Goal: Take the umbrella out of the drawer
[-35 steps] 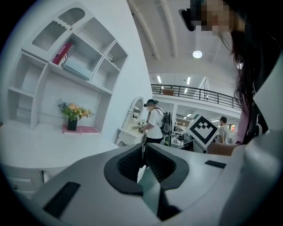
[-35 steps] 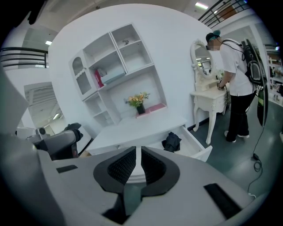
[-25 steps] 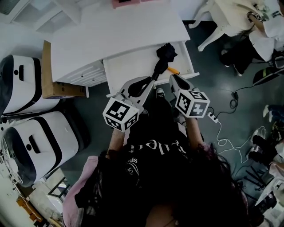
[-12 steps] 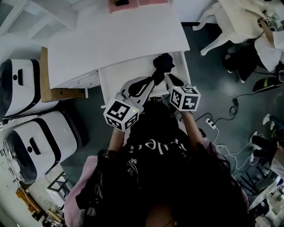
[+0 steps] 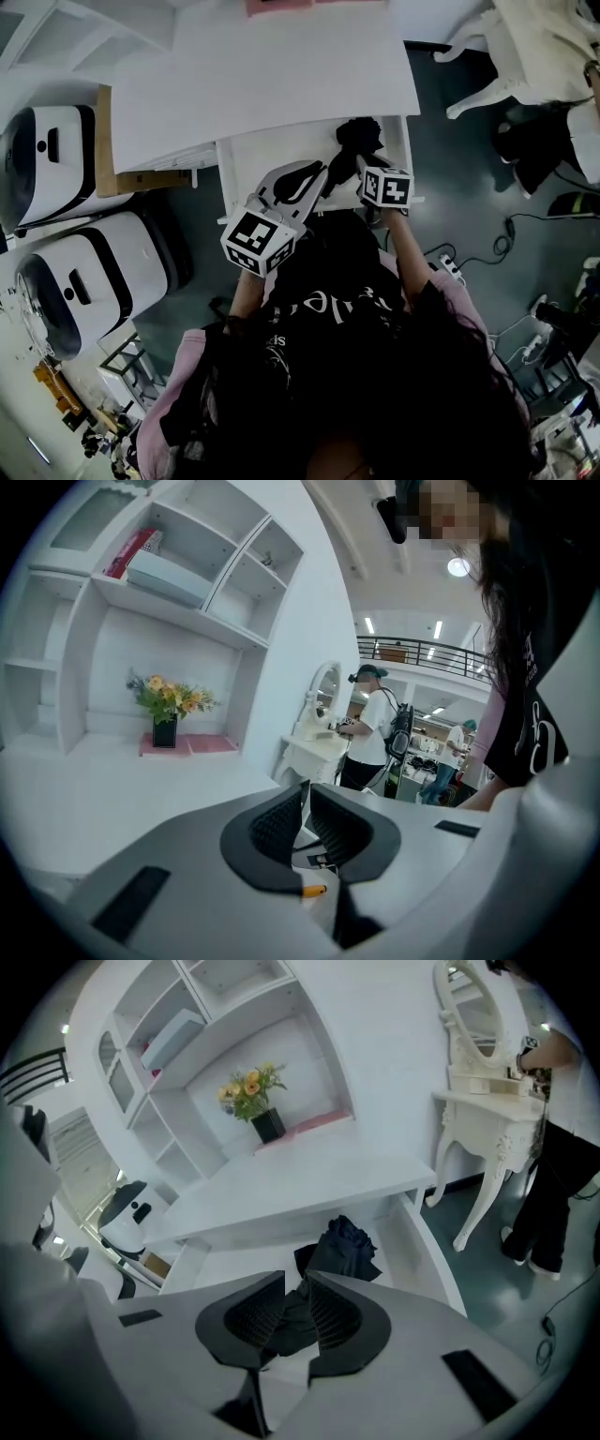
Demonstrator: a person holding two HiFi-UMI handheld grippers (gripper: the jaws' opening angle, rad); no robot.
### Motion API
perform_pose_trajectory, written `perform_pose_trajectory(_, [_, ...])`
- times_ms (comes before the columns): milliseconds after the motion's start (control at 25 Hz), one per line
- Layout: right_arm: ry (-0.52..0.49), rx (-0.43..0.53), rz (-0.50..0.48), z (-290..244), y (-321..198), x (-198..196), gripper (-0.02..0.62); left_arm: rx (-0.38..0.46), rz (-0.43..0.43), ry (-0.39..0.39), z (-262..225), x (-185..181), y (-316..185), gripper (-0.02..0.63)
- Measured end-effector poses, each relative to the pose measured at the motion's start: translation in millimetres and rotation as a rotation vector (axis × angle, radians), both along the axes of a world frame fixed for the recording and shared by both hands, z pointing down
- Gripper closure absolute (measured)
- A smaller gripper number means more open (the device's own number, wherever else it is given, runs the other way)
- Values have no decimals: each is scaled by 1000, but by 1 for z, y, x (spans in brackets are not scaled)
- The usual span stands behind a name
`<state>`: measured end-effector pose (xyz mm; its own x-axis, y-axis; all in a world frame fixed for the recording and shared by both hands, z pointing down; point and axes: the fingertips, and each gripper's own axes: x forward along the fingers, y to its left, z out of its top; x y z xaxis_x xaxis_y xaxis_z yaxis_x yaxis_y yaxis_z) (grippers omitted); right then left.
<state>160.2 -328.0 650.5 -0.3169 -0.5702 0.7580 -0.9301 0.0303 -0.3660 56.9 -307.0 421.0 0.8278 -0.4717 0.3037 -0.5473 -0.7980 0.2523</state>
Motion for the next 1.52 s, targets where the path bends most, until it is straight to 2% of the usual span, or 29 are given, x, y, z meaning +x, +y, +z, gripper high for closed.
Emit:
perform_pose_trajectory(80, [-1,-37,-17,19,-5,0,494,-8,-17,-15,4,-2,-6,566])
perform_pose_trajectory(160, [-25,-88,-21,38,-7,-1,399,-10,-33,-27,7,-4,-12,566])
perform_pose_trajectory(280, [-75,-155,17,61,-12,-4,389,-12,-57,-39,11,-8,-21,566])
perform_pose_trajectory(480, [-157,-267,137,95,-18,-2,337,-20,-108,-56,16,-16,-30,566])
perform_pose_trajectory(680, [-109,-334,249,108,-26,2,327,-44,-159,-81,24,-33,-32,566])
perform_pose_trajectory(920, [39,-383,302,123,-31,2,319,-60,-208,-91,30,-52,-37,566])
perform_pose_trajectory(1000, [31,-405,327,129,-32,1,316,-62,-219,-91,29,-55,-38,566])
perform_pose_trajectory(1160, [-86,-505,397,146,-33,-9,310,-65,-231,-95,30,-61,-39,566])
perform_pose_trajectory(1240, [-94,-536,408,153,-34,-9,310,-67,-235,-100,30,-64,-39,566])
perform_pose_trajectory(1360, [-75,-526,414,155,-35,-9,310,-69,-240,-111,31,-70,-37,566])
perform_pose_trajectory(1520, [-50,-459,449,154,-36,-9,310,-70,-254,-116,32,-79,-33,566])
